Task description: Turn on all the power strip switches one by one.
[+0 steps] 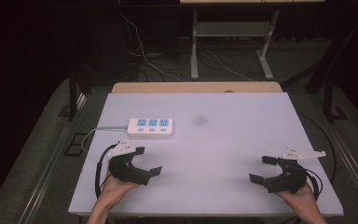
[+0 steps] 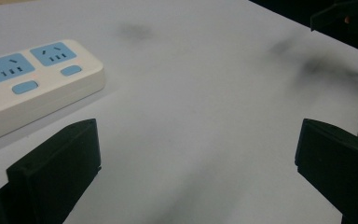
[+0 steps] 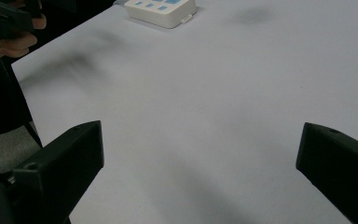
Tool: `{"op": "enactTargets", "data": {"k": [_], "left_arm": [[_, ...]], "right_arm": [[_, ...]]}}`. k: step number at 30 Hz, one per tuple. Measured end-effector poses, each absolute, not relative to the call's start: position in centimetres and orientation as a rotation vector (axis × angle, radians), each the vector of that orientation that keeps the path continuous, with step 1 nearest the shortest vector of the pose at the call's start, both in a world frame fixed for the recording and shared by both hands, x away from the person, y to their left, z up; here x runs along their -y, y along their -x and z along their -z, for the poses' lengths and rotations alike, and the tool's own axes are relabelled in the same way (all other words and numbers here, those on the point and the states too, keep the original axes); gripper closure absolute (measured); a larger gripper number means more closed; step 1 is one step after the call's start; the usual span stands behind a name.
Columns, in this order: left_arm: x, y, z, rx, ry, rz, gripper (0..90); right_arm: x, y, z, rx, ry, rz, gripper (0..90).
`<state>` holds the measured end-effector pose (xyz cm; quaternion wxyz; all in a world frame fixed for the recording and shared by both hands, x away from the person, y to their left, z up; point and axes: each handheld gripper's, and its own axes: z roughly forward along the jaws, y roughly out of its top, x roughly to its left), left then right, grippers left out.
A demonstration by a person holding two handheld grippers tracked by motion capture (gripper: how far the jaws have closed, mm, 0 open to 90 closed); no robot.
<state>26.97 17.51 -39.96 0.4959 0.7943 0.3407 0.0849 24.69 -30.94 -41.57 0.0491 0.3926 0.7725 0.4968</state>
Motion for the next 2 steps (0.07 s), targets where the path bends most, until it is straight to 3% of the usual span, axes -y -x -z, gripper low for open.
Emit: {"op": "enactTargets", "data": {"k": [2], "left_arm": [[-17.74, -27.02, 40.28, -0.831, -1.917, -0.203, 0.0]], "right_arm": [[30.92, -24.67, 41.58, -2.354, -1.195, -1.512, 0.5]]}}
